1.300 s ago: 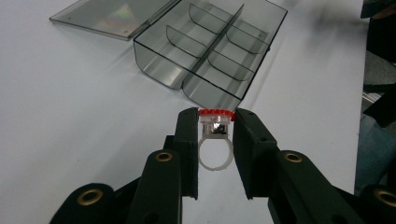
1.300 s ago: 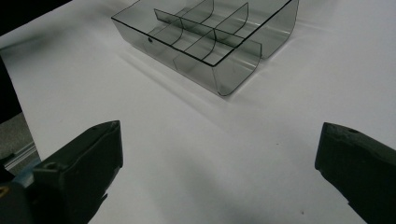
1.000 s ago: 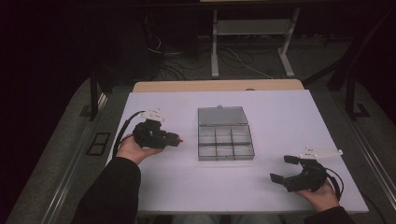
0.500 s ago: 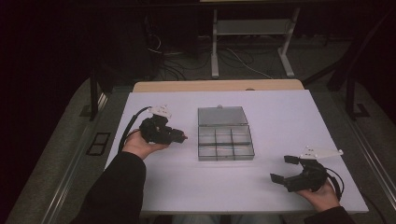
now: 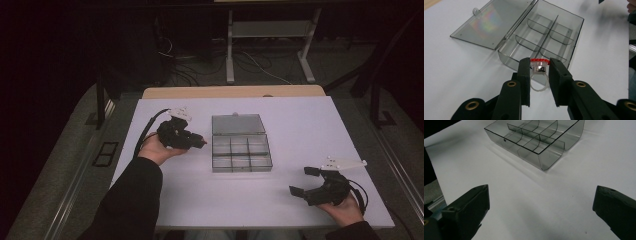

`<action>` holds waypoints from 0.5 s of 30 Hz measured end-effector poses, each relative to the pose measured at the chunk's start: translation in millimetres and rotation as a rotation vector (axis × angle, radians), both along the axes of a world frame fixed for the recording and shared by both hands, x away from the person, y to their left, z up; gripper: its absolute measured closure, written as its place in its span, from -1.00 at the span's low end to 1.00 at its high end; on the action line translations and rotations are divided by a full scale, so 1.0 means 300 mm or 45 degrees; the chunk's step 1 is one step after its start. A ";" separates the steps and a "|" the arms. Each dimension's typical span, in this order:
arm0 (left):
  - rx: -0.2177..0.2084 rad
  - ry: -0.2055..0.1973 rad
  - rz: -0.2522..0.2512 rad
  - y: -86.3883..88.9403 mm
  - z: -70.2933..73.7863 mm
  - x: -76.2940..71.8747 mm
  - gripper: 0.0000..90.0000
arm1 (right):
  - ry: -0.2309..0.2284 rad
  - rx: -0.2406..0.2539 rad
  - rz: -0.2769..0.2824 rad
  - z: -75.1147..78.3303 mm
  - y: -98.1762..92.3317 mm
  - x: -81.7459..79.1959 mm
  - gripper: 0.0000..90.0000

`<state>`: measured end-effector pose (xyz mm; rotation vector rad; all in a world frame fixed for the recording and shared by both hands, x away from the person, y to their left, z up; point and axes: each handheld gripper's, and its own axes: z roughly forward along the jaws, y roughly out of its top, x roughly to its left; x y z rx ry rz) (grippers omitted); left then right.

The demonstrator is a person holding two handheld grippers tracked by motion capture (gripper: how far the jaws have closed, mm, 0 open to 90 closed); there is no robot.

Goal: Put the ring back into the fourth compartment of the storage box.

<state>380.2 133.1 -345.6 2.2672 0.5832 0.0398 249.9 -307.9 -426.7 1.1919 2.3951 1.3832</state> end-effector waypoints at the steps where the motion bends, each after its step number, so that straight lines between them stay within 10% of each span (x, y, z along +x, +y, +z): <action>1: 0.000 -0.002 -0.001 -0.003 0.001 0.004 0.57 | 0.001 0.001 0.000 0.000 0.001 0.000 -0.99; 15: -0.041 -0.003 0.045 -0.058 -0.024 0.058 0.57 | 0.000 -0.003 0.006 -0.002 0.002 0.002 -0.99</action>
